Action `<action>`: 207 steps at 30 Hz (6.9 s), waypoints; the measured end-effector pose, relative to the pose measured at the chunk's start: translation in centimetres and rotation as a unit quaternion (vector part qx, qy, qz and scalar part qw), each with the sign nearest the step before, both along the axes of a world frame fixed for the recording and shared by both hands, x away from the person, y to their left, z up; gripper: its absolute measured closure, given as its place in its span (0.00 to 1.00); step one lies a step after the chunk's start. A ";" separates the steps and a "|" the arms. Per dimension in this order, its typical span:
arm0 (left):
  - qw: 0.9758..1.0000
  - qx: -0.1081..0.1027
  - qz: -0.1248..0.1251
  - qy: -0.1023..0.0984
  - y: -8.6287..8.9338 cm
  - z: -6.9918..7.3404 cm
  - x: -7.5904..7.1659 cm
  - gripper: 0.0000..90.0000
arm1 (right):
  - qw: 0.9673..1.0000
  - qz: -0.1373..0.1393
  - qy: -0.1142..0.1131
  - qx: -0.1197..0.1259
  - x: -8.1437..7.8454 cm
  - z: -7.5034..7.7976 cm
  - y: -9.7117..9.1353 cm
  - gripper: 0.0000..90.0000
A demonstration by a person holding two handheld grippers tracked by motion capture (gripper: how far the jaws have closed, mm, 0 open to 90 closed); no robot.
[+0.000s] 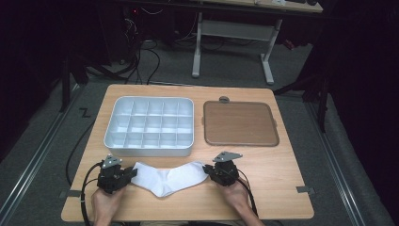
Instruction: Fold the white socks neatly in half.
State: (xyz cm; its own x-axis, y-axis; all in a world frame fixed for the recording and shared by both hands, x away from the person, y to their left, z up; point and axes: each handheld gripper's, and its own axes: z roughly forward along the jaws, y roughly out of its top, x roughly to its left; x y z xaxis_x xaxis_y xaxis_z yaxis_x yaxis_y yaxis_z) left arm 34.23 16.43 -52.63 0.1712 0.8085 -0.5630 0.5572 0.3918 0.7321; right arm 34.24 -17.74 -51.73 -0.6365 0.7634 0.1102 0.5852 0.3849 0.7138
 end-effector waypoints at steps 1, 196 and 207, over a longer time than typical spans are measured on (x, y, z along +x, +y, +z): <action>1.000 0.000 -0.004 0.001 -0.1 0.0 0.0 0.87 | 1.000 -0.001 0.001 -0.001 -0.1 0.0 -0.2 0.95; 0.994 -0.044 -0.101 -0.019 -11.3 7.3 -0.9 0.90 | 0.995 0.087 -0.005 -0.039 -2.0 -0.6 8.0 0.77; 0.994 -0.036 -0.102 -0.019 -11.3 7.1 -0.7 0.90 | 0.997 0.069 -0.023 -0.023 -2.2 1.6 6.6 0.73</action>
